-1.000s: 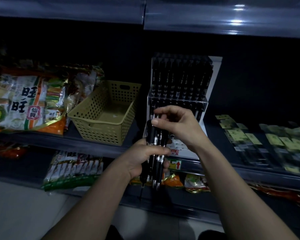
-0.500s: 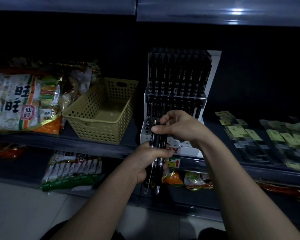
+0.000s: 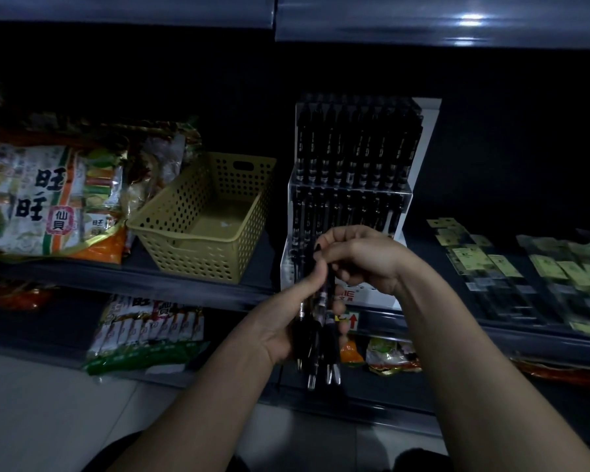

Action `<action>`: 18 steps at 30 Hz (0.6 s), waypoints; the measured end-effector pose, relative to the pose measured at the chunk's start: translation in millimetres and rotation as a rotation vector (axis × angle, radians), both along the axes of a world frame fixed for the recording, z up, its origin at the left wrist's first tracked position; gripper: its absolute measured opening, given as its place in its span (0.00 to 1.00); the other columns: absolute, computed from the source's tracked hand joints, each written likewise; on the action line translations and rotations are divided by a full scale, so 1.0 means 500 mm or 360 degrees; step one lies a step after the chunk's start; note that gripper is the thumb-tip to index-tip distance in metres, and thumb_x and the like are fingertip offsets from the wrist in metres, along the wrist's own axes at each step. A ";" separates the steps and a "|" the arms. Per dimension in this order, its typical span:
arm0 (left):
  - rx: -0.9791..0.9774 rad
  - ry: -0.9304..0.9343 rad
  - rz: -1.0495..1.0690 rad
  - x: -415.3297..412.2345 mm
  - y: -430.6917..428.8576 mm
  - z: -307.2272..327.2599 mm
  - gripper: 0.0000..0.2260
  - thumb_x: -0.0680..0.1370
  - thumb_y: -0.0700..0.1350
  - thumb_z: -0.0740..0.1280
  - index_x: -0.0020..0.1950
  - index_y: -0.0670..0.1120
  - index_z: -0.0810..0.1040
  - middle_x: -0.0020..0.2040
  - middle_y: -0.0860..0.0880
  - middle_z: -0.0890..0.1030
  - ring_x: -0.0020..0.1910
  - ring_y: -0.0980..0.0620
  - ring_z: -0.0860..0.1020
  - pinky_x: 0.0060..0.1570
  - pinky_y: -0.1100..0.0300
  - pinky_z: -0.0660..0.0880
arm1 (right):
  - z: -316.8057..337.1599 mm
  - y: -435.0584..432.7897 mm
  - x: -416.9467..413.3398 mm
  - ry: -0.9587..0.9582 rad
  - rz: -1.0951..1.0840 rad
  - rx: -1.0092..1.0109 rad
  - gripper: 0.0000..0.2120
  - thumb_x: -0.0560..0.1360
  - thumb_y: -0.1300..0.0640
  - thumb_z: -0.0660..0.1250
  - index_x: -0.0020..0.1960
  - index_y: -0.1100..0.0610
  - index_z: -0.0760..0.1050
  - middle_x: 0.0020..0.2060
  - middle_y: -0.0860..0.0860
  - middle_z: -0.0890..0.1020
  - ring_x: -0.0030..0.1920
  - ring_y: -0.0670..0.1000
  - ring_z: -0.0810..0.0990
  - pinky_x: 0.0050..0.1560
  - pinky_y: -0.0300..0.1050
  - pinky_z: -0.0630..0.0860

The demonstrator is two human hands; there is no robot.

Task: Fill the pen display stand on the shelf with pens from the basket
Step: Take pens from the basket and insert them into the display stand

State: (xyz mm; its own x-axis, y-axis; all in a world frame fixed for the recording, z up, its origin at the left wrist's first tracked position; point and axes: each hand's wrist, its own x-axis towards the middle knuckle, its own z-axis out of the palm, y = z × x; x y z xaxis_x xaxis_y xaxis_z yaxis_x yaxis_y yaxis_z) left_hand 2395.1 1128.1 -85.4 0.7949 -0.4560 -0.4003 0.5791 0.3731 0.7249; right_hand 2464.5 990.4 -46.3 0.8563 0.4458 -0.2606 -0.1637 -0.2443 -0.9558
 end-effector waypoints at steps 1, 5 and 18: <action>-0.0055 0.0004 0.0012 0.001 0.000 0.003 0.25 0.69 0.65 0.65 0.47 0.43 0.79 0.35 0.46 0.76 0.30 0.48 0.77 0.33 0.56 0.77 | -0.002 -0.001 0.000 0.0023 0.0026 0.0056 0.05 0.74 0.65 0.67 0.43 0.57 0.74 0.27 0.50 0.73 0.23 0.45 0.69 0.20 0.34 0.62; -0.0171 0.0050 0.0112 0.005 0.003 0.004 0.22 0.77 0.61 0.58 0.45 0.44 0.80 0.32 0.47 0.75 0.26 0.51 0.75 0.29 0.60 0.75 | -0.006 -0.006 -0.002 0.0096 0.0117 0.0232 0.04 0.76 0.66 0.65 0.45 0.59 0.74 0.30 0.50 0.75 0.27 0.45 0.72 0.22 0.35 0.66; -0.0441 0.0156 0.0552 0.015 0.040 0.003 0.10 0.73 0.48 0.66 0.44 0.41 0.77 0.31 0.47 0.77 0.25 0.53 0.74 0.27 0.62 0.75 | 0.020 -0.012 -0.009 0.0213 -0.0228 0.0996 0.08 0.78 0.66 0.60 0.41 0.59 0.71 0.30 0.51 0.78 0.27 0.43 0.75 0.27 0.31 0.75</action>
